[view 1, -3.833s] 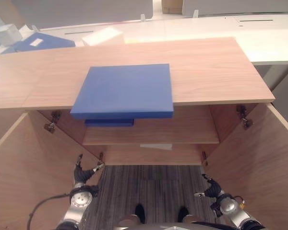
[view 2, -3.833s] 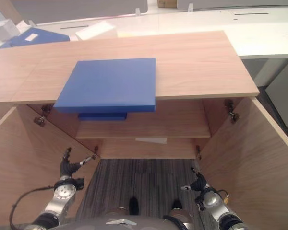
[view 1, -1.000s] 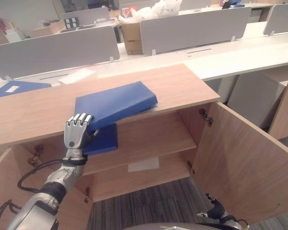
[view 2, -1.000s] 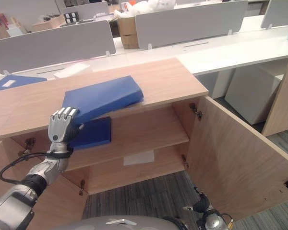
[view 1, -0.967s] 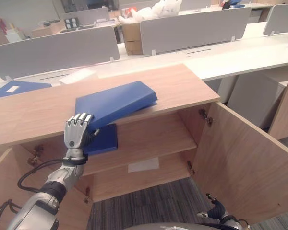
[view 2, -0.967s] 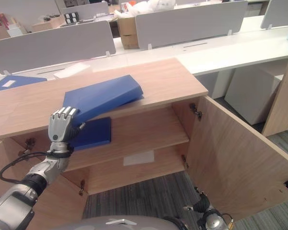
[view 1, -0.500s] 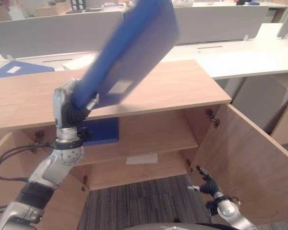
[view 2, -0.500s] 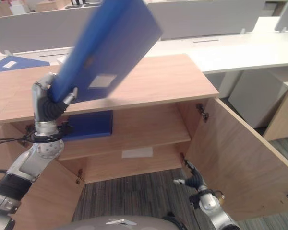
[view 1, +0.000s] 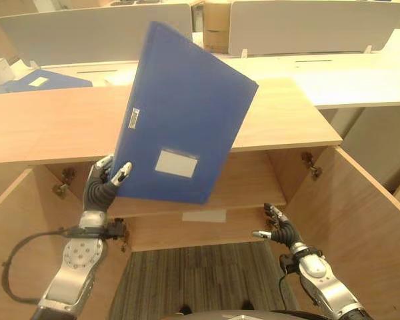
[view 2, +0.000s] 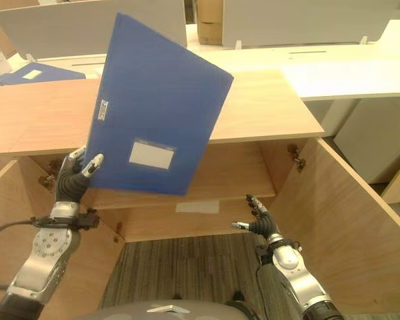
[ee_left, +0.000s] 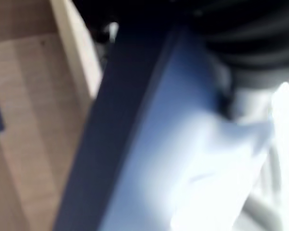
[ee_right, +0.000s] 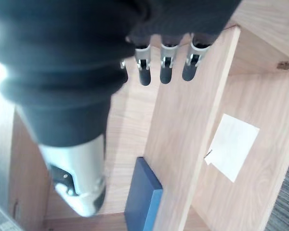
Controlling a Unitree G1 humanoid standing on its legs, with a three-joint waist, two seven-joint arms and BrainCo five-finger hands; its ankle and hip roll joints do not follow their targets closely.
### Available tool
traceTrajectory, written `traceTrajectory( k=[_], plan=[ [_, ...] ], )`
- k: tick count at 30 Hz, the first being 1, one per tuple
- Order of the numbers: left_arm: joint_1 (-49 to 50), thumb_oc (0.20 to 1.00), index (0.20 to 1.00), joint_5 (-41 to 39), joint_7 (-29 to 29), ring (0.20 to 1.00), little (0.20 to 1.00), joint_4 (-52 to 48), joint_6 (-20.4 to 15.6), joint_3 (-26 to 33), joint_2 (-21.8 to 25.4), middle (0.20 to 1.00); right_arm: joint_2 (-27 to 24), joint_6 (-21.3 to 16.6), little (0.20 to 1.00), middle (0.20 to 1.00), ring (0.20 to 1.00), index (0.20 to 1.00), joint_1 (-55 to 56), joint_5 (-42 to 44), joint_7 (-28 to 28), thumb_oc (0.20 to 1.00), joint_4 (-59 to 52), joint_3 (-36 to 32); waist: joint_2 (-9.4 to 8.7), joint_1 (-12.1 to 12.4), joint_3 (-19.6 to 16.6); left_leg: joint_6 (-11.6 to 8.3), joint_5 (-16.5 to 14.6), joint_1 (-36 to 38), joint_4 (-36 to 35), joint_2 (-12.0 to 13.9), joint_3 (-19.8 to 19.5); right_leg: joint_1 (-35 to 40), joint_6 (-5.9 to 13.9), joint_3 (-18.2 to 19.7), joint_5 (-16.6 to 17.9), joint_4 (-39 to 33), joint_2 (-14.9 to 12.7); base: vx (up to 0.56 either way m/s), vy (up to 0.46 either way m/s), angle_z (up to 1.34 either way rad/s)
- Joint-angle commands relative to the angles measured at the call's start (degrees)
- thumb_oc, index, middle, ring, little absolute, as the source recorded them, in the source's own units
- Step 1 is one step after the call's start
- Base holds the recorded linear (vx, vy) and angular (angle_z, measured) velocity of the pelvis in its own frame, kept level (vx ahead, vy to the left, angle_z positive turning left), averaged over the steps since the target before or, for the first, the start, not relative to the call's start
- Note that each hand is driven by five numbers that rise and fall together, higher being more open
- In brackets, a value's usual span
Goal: Put the empty folder in the office cabinet
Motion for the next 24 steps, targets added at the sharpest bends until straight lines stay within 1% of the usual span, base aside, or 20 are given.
traceTrajectory(
  k=[1,2,5,6,8,10,13,17,19,24],
  plan=[
    [-4.03,0.200,0.200,-6.96,-3.87,0.200,0.200,-0.50,-6.81,2.65,1.06,0.200,-2.08,-3.92,1.000,1.000,1.000,1.000,-5.68,7.00,-0.49,1.000,-4.99,-3.24,-1.63,0.51,0.21,0.96,-6.58,-0.11,0.02,-0.74,-4.75,2.48,1.24,-0.28,-3.97,0.17,0.06,0.00,0.000,0.00],
    [-3.10,0.200,0.200,-8.48,-5.68,0.200,0.200,-0.26,-7.44,2.92,0.73,0.200,-2.33,-4.04,1.000,1.000,1.000,1.000,-6.01,8.43,0.47,1.000,-6.46,-4.40,-1.73,0.69,0.05,1.00,-6.54,-0.22,0.02,-0.75,-4.68,2.38,1.28,-0.38,-3.93,0.17,0.00,0.00,0.000,0.00],
    [-2.24,0.200,0.200,-9.56,-7.36,0.200,0.200,-0.15,-8.12,3.14,0.52,0.200,-2.92,-3.99,1.000,1.000,1.000,1.000,-6.35,11.21,1.46,1.000,-8.34,-5.51,-1.80,0.95,-0.06,1.08,-6.41,-0.44,0.02,-0.80,-4.65,2.22,1.28,-0.50,-3.81,0.17,-0.06,0.00,0.000,0.00],
    [-2.12,0.200,0.200,-10.13,-8.74,0.200,0.200,-0.25,-8.34,3.36,0.45,0.200,-3.63,-4.07,1.000,1.000,1.000,1.000,-7.43,14.33,2.80,1.000,-10.37,-6.80,-1.93,1.22,-0.08,1.17,-6.40,-0.55,0.02,-0.83,-4.74,2.13,1.28,-0.62,-3.73,0.17,-0.14,0.00,0.000,0.00],
    [-2.48,0.200,0.200,-11.64,-10.41,0.200,0.200,-0.39,-8.35,3.30,0.45,0.200,-3.90,-4.44,1.000,1.000,1.000,1.000,-8.85,15.73,3.35,1.000,-12.14,-7.40,-1.98,1.58,-0.12,1.20,-6.32,-0.66,0.02,-0.88,-4.95,2.11,1.28,-0.76,-3.65,0.17,-0.18,0.00,0.005,0.09],
    [-2.87,0.200,0.200,-11.59,-10.70,0.200,0.200,-0.42,-8.33,3.13,0.48,0.200,-4.06,-4.42,1.000,1.000,1.000,1.000,-9.85,16.53,3.24,1.000,-12.70,-7.44,-1.97,1.75,-0.18,1.20,-6.29,-0.72,0.02,-0.91,-5.05,2.09,1.31,-0.84,-3.61,0.17,-0.21,0.01,0.006,0.06],
    [-5.22,0.200,0.200,-11.12,-11.03,0.200,0.200,-1.12,-7.00,1.76,0.66,0.200,-4.95,-3.44,1.000,1.000,1.000,1.000,-15.37,19.56,1.09,1.000,-14.65,-7.49,-2.11,2.86,-0.77,1.09,-6.06,-1.00,0.02,-0.95,-5.50,1.98,1.33,-1.27,-3.51,0.17,-0.26,0.02,0.010,0.05],
    [-7.56,0.200,0.200,-10.93,-10.90,0.200,0.200,-1.40,-6.51,0.57,0.87,0.200,-5.84,-2.17,1.000,1.000,1.000,1.000,-20.85,22.76,-0.72,1.000,-15.33,-7.10,-2.36,3.88,-1.15,0.95,-5.93,-1.29,0.02,-0.94,-5.70,1.85,1.39,-1.78,-3.40,0.17,-0.38,0.03,0.023,0.07],
    [-8.65,0.200,0.200,-10.53,-10.91,0.200,0.200,-1.63,-6.29,0.15,0.97,0.200,-5.81,-0.54,1.000,1.000,1.000,1.000,-24.00,24.84,-2.15,1.000,-15.83,-7.18,-2.53,4.38,-1.40,0.94,-5.88,-1.39,0.02,-0.99,-5.82,1.88,1.38,-2.08,-3.35,0.17,-0.47,0.04,0.027,0.05],
    [-10.64,0.200,0.200,-9.78,-10.48,0.200,0.200,-1.37,-6.13,-0.71,0.87,0.200,-4.91,2.24,1.000,1.000,1.000,1.000,-28.80,26.75,-4.07,1.000,-15.20,-6.66,-2.83,5.07,-1.78,0.96,-5.86,-1.52,0.02,-1.20,-6.12,1.95,1.42,-2.57,-3.25,0.17,-0.66,0.04,0.020,0.06]
  ],
)
